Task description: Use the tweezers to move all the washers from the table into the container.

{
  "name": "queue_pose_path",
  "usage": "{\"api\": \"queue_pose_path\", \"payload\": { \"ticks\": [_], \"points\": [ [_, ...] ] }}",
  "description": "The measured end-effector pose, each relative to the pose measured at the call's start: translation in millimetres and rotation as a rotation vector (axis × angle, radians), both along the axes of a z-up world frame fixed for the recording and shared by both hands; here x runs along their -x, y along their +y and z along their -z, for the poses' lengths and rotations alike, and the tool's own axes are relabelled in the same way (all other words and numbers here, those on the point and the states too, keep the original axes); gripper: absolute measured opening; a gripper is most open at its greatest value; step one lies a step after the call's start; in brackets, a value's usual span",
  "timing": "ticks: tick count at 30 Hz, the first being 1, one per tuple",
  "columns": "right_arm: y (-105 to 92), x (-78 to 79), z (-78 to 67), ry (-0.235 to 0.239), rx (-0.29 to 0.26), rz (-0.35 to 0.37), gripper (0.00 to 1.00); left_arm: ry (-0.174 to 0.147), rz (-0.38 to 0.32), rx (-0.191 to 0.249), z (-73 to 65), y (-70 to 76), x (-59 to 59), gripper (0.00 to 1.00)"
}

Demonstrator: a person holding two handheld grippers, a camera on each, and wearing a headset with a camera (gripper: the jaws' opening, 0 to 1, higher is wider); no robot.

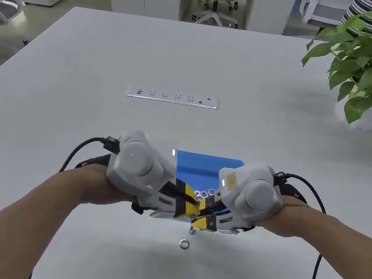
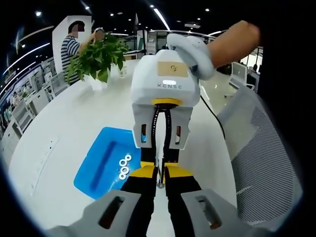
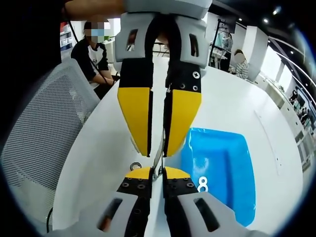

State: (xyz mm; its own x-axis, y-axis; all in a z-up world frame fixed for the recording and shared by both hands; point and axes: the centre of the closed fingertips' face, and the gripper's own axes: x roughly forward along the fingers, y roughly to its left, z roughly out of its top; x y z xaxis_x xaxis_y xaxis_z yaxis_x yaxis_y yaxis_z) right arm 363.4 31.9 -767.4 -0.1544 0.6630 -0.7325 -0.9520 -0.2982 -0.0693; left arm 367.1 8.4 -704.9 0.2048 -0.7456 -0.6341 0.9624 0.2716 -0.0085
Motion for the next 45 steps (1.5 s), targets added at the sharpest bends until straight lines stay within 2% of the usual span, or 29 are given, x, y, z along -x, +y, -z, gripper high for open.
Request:
{"api": "queue_pose_path", "payload": {
  "ticks": [6, 14, 23, 27, 36, 45],
  "points": [
    [-2.6, -1.4, -2.5, 0.000, -0.007, 0.011, 0.08, 0.021, -0.011, 0.003, 0.6, 1.7, 2.9, 0.21],
    [-5.5, 0.9, -8.5, 0.005, -0.016, 0.021, 0.09, 0.040, -0.042, 0.025, 0.5, 7.6, 7.1, 0.30],
    [-6.1, 6.0, -21.8, 0.010, -0.034, 0.020, 0.09, 0.067, -0.104, 0.069, -2.3, 17.9, 13.9, 0.47],
    [-6.4, 6.3, -29.1, 0.008, -0.042, 0.019, 0.09, 0.072, -0.127, 0.081, -3.4, 22.4, 17.0, 0.50],
    [-9.1, 4.2, -47.8, -0.012, -0.045, 0.015, 0.09, 0.078, -0.181, 0.108, -4.7, 30.1, 22.4, 0.67],
    [-10.5, -5.5, -68.4, -0.030, -0.062, 0.031, 0.09, 0.061, -0.238, 0.142, -10.9, 34.7, 19.4, 0.80]
  ]
}}
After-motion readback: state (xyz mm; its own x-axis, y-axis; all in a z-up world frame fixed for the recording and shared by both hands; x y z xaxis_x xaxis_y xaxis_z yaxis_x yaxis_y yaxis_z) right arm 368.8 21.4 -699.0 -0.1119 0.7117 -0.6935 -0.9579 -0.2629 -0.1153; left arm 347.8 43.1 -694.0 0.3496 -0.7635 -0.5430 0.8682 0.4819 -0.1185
